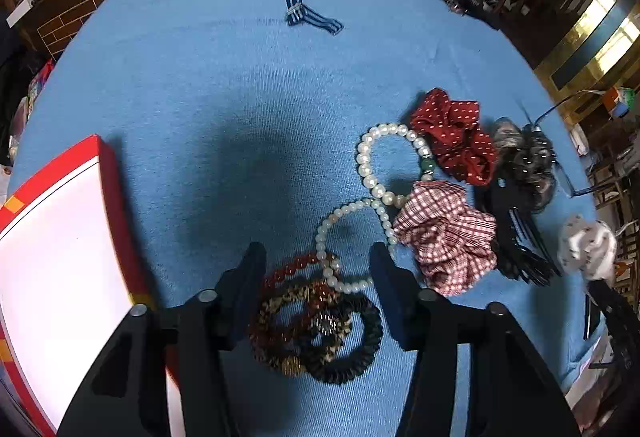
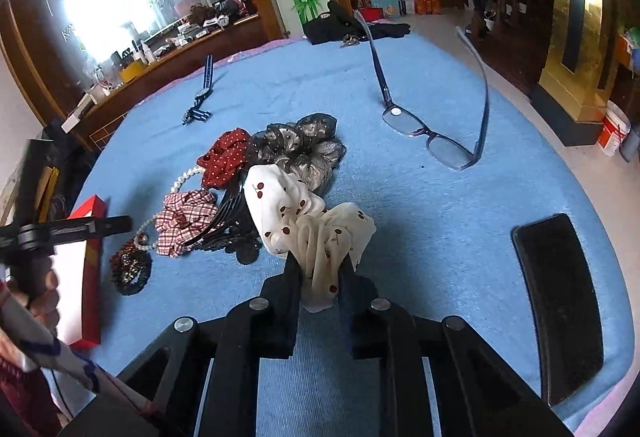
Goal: Organize jewelry
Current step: 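Grasp the white polka-dot scrunchie with the right tool while the left grasps a bead bracelet, then carry the scrunchie and bracelet with both tools over the red-framed white tray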
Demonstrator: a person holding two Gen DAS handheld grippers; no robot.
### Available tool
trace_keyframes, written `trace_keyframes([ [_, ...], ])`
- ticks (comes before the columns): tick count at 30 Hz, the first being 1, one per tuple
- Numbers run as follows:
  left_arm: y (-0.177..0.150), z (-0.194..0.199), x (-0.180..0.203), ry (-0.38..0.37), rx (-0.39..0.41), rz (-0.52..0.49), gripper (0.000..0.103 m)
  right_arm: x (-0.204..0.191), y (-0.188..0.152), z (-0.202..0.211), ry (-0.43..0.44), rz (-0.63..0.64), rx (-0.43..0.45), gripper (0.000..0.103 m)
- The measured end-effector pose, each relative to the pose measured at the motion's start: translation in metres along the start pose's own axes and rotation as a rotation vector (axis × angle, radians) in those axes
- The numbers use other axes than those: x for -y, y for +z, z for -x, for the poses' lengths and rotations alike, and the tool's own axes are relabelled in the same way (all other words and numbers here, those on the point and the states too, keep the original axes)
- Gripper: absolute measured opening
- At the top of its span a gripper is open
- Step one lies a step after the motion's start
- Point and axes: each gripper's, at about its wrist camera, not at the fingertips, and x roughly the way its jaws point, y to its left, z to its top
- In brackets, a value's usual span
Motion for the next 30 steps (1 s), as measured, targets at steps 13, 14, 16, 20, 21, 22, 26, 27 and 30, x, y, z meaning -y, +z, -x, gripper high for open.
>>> trace_keyframes([
  [13, 0.008, -0.029, 0.019, 0.063, -0.044, -0.084, 0.007, -0.002, -0.002, 0.005, 0.023, 0.005, 0.004, 0.018],
  [14, 0.007, -0.028, 0.019, 0.071, -0.041, -0.087, 0.005, -0.002, -0.003, 0.005, 0.026, 0.005, 0.004, 0.018],
  [16, 0.003, -0.026, 0.022, 0.055, -0.031, -0.097, 0.005, -0.003, -0.003, 0.006, 0.028, 0.006, 0.006, 0.018],
  [20, -0.006, -0.013, 0.023, 0.040, 0.010, -0.104, 0.005, -0.006, -0.002, 0.008, 0.028, 0.012, 0.008, 0.018],
  [21, -0.008, -0.006, 0.024, 0.033, 0.023, -0.104, 0.005, -0.007, -0.002, 0.009, 0.028, 0.014, 0.008, 0.018],
  [22, -0.009, 0.000, 0.027, 0.028, 0.037, -0.110, 0.005, -0.008, -0.002, 0.009, 0.029, 0.015, 0.009, 0.018],
  [26, -0.016, 0.024, 0.032, 0.003, 0.094, -0.124, 0.005, -0.014, -0.002, 0.011, 0.031, 0.026, 0.012, 0.018],
  [27, -0.018, 0.030, 0.033, -0.003, 0.107, -0.126, 0.005, -0.016, -0.002, 0.011, 0.032, 0.029, 0.011, 0.018],
  [30, -0.025, 0.051, 0.034, -0.021, 0.149, -0.133, 0.005, -0.022, -0.003, 0.011, 0.036, 0.043, 0.012, 0.018],
])
